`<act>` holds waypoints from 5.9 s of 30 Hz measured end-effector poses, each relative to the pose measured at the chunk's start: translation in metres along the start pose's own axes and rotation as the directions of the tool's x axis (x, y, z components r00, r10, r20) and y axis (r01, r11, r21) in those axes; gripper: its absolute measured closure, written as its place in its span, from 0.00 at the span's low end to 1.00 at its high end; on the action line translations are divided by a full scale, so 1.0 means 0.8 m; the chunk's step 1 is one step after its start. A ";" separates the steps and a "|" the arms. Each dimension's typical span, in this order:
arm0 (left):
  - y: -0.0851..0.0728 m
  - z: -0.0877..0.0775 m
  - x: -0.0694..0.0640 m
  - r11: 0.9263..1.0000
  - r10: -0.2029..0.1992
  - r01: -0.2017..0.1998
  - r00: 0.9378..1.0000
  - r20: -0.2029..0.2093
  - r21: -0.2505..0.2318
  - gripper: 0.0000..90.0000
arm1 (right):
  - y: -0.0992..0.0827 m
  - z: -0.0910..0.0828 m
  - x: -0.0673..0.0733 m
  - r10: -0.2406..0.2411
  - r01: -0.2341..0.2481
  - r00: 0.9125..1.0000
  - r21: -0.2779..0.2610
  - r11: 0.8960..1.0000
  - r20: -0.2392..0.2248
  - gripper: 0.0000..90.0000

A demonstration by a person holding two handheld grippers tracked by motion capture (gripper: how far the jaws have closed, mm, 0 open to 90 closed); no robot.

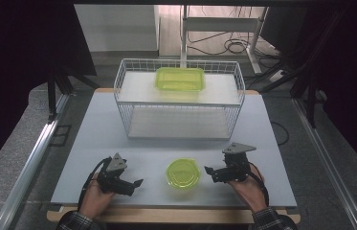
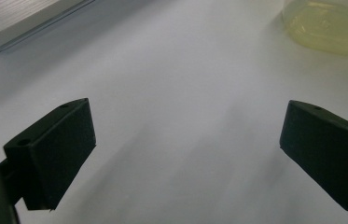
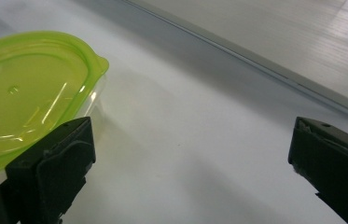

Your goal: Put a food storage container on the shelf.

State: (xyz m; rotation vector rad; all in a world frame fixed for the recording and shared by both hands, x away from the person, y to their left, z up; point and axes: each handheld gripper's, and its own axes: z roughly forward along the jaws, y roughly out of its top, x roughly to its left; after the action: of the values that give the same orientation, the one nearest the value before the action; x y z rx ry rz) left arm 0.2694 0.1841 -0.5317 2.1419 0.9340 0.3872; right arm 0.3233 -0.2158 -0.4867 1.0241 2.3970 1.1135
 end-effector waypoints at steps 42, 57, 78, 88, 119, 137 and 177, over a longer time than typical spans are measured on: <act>0.001 0.002 -0.002 1.000 0.015 -0.014 1.000 -0.008 0.013 0.04 | 0.021 0.034 0.011 0.330 -0.282 0.870 0.179 0.943 -0.366 0.70; 0.001 0.002 -0.002 1.000 0.015 -0.015 1.000 -0.013 0.013 0.04 | 0.018 0.040 0.000 0.472 -0.381 0.755 0.282 0.880 -0.455 0.90; 0.002 -0.002 0.001 1.000 -0.005 0.006 1.000 -0.019 0.012 0.04 | 0.034 0.014 -0.021 0.491 -0.465 0.728 0.182 0.866 -0.478 0.90; 0.001 -0.002 0.000 1.000 -0.002 0.002 1.000 -0.018 0.016 0.04 | 0.050 0.002 -0.029 0.482 -0.479 0.730 0.140 0.866 -0.484 0.90; 0.001 -0.001 0.001 1.000 -0.002 0.003 1.000 -0.017 0.019 0.04 | 0.126 -0.044 -0.051 0.431 -0.511 0.740 -0.015 0.860 -0.516 0.90; 0.001 -0.001 0.002 1.000 -0.005 0.006 1.000 -0.015 0.019 0.04 | 0.190 -0.078 -0.066 0.394 -0.516 0.764 -0.119 0.848 -0.511 0.90; -0.001 -0.003 0.004 1.000 -0.009 0.009 1.000 -0.016 0.022 0.05 | 0.315 -0.033 -0.073 0.427 -0.531 0.824 -0.244 0.811 -0.373 0.90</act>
State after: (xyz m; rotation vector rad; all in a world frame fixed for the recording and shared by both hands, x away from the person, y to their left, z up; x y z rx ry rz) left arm 0.2700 0.1876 -0.5309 2.1568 0.9602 0.3913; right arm 0.4704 -0.1605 -0.2797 1.4757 2.0727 1.9140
